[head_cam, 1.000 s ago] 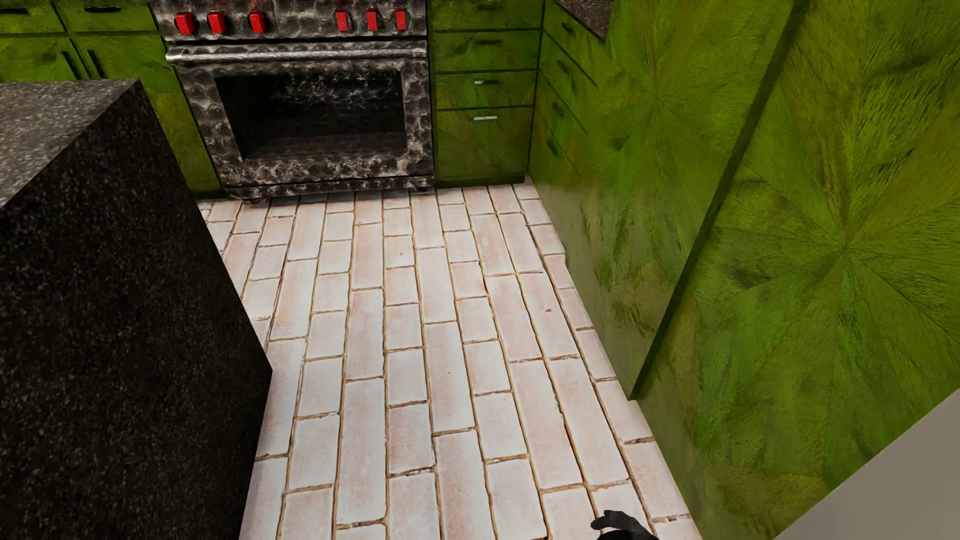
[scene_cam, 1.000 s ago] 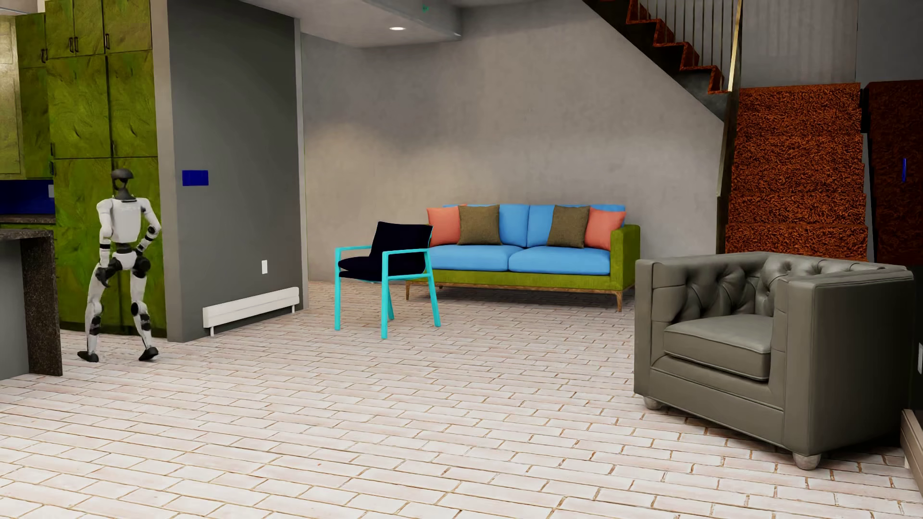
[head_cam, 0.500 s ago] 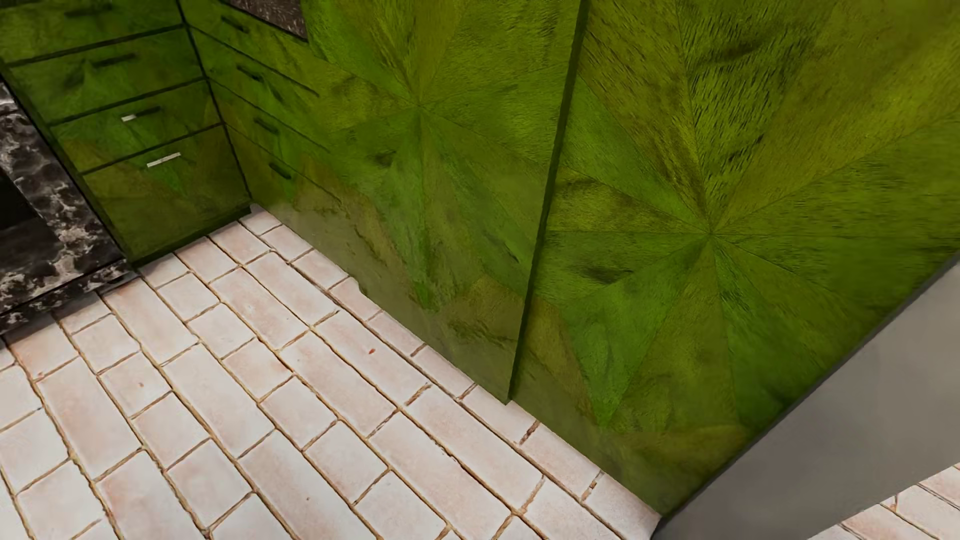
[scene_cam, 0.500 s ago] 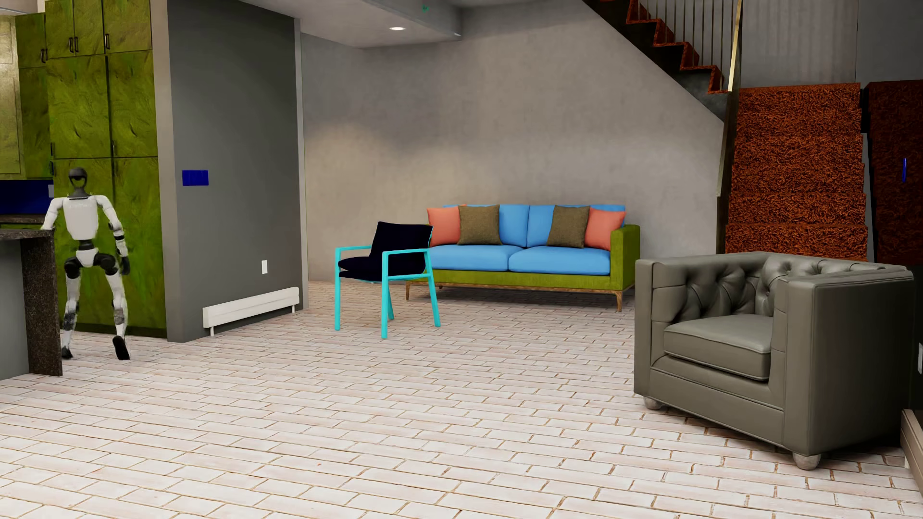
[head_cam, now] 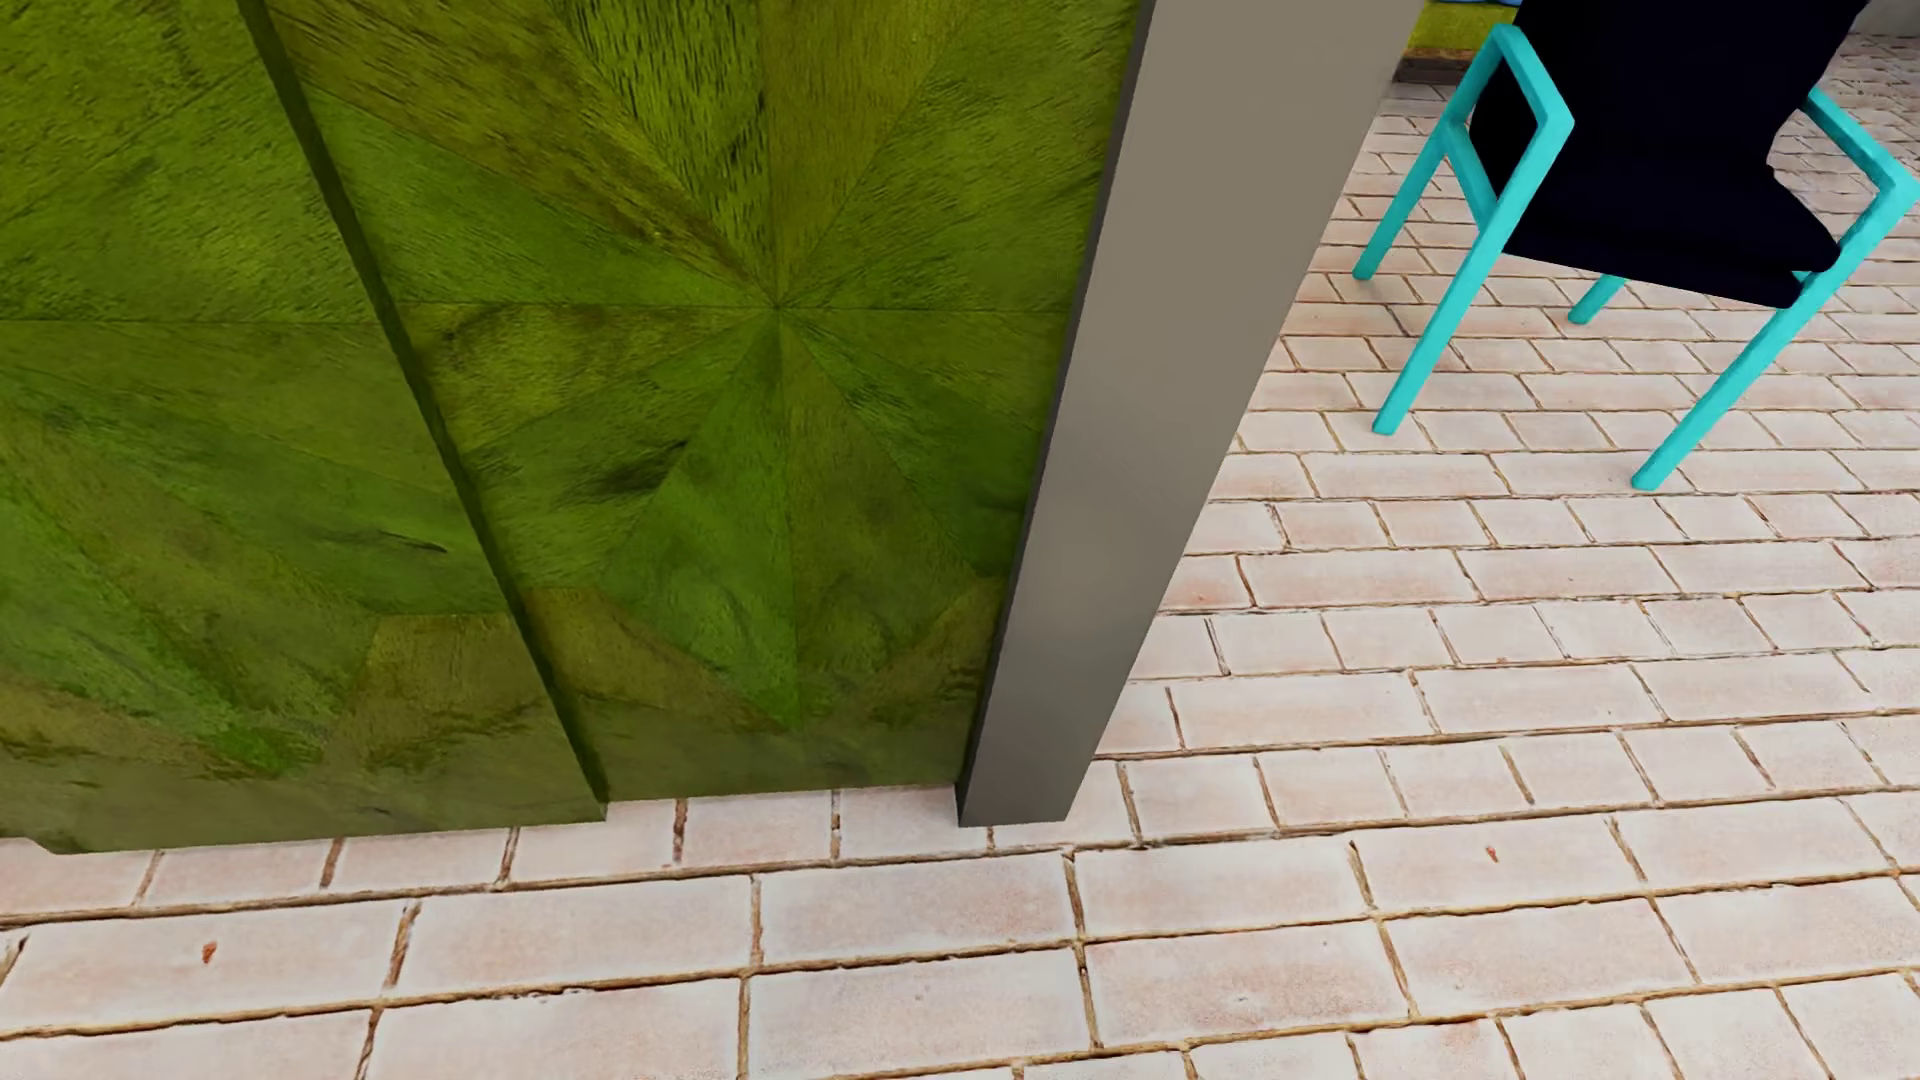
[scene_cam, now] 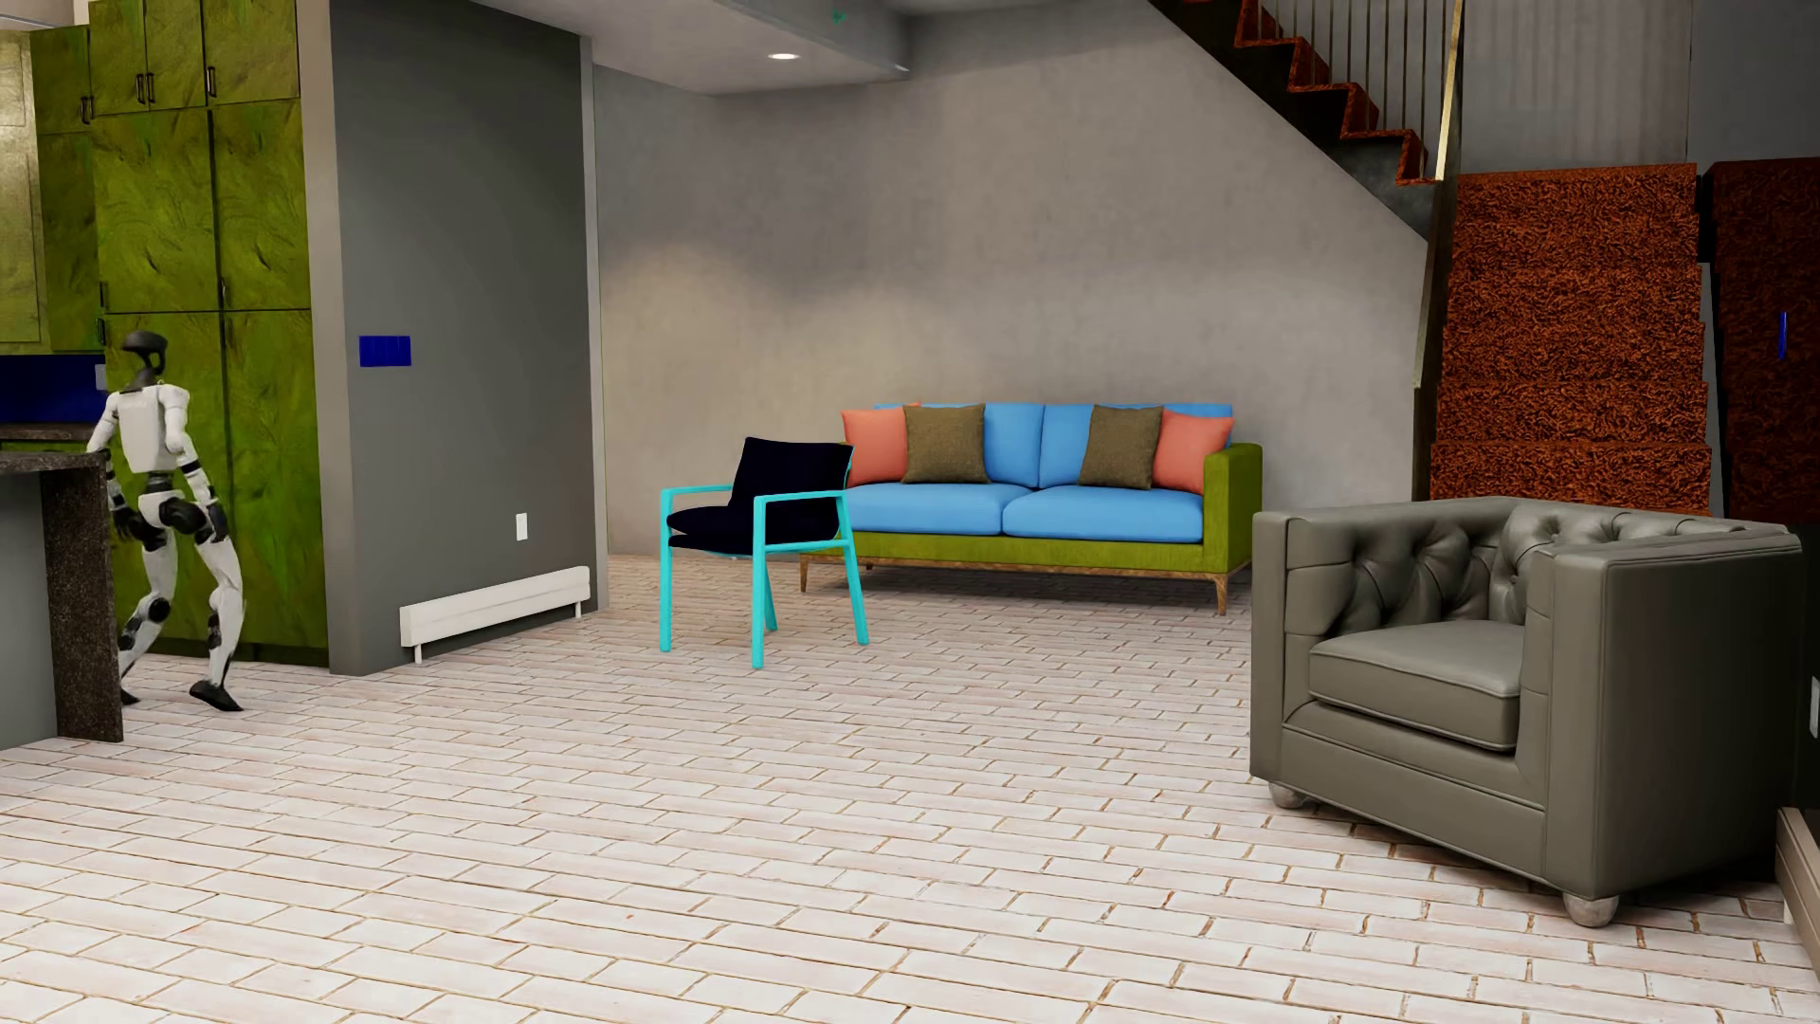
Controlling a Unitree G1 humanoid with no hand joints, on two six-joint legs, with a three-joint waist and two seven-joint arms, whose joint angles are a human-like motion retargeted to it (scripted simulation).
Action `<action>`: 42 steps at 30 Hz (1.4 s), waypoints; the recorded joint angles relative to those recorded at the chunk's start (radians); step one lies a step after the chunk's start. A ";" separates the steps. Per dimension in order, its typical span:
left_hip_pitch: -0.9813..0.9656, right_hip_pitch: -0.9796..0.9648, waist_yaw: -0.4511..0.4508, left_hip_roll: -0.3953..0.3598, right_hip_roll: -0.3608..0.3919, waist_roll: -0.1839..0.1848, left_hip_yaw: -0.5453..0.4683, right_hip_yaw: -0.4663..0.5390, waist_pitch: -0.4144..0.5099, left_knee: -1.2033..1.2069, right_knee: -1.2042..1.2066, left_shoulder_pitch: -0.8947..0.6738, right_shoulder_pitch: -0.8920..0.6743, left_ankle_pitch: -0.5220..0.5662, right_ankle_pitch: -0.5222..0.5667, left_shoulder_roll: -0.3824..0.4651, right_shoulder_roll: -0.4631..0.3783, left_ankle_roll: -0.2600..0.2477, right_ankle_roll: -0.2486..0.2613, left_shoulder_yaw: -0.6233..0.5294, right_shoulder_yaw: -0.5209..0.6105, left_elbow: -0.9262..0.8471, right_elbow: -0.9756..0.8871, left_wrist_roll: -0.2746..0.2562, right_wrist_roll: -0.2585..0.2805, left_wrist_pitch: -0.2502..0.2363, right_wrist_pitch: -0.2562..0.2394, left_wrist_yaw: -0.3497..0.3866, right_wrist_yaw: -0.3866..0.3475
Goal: Walk to the dark armchair
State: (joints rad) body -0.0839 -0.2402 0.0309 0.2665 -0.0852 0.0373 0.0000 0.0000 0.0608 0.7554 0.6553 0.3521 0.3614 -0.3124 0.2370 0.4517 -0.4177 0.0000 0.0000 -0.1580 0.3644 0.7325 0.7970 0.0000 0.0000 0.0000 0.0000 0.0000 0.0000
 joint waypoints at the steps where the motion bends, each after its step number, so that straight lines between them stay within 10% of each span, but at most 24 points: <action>1: -0.004 -0.022 -0.018 0.004 0.010 -0.001 0.000 0.000 0.009 -0.002 0.000 -0.012 -0.005 -0.006 0.003 -0.002 0.008 0.000 0.000 -0.015 -0.001 -0.005 0.014 0.000 0.000 0.000 0.000 0.000 0.000; 9: -0.005 -0.144 -0.058 0.029 -0.006 -0.001 0.000 0.000 0.042 0.002 0.000 -0.091 0.069 -0.042 -0.186 0.006 0.053 0.000 0.000 -0.111 0.145 -0.231 0.056 0.000 0.000 0.000 0.000 0.000 0.000; 16: 0.221 -0.292 -0.186 0.028 -0.015 0.023 0.000 0.000 0.017 -0.055 0.224 -0.006 0.109 0.062 0.086 -0.029 0.086 0.000 0.000 -0.112 0.135 -0.202 0.066 0.000 0.000 0.000 0.000 0.000 0.000; 19: 0.120 -0.237 -0.134 0.071 0.086 0.025 0.000 0.000 0.029 0.235 0.256 0.019 0.056 0.105 -0.085 -0.055 0.069 0.000 0.000 -0.106 0.135 -0.056 0.075 0.000 0.000 0.000 0.000 0.000 0.000; 23: -0.183 0.017 0.060 -0.090 0.255 0.032 0.000 0.000 0.041 0.474 0.032 0.102 -0.083 0.042 -0.370 -0.071 0.028 0.000 0.000 -0.174 0.022 0.075 -0.007 0.000 0.000 0.000 0.000 0.000 0.000; 30: -0.626 0.613 0.358 -0.144 0.233 -0.007 0.000 0.000 0.040 -0.116 -0.289 0.168 -0.274 0.148 -0.736 -0.025 -0.058 0.000 0.000 -0.272 0.007 0.199 -0.297 0.000 0.000 0.000 0.000 0.000 0.000; 33: -0.656 0.701 0.458 -0.141 0.133 -0.037 0.000 0.000 0.025 -0.033 -0.219 0.142 -0.286 0.081 -0.519 -0.004 -0.050 0.000 0.000 -0.289 0.094 0.257 -0.229 0.000 0.000 0.000 0.000 0.000 0.000; 36: -0.572 0.559 0.387 -0.218 0.073 -0.060 0.000 0.000 0.076 0.249 0.273 0.077 -0.217 0.014 -0.016 -0.036 -0.022 0.000 0.000 -0.285 0.215 0.304 -0.112 0.000 0.000 0.000 0.000 0.000 0.000; 39: -0.275 0.216 0.153 -0.281 0.103 -0.021 0.000 0.000 0.067 0.124 0.710 0.012 -0.111 -0.038 -0.146 -0.078 0.012 0.000 0.000 -0.261 0.293 0.160 -0.018 0.000 0.000 0.000 0.000 0.000 0.000; 42: 0.096 -0.069 -0.063 -0.261 0.164 0.016 0.000 0.000 0.057 -0.136 0.351 -0.042 0.028 0.018 -0.023 -0.075 0.021 0.000 0.000 -0.185 0.328 -0.094 0.052 0.000 0.000 0.000 0.000 0.000 0.000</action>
State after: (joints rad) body 0.0124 -0.3089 -0.0326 0.0055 0.0785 0.0533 0.0000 0.0000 0.1182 0.6197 1.0064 0.3096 0.3898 -0.2947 0.2138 0.3772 -0.3968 0.0000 0.0000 -0.3429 0.6921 0.6382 0.8493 0.0000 0.0000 0.0000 0.0000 0.0000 0.0000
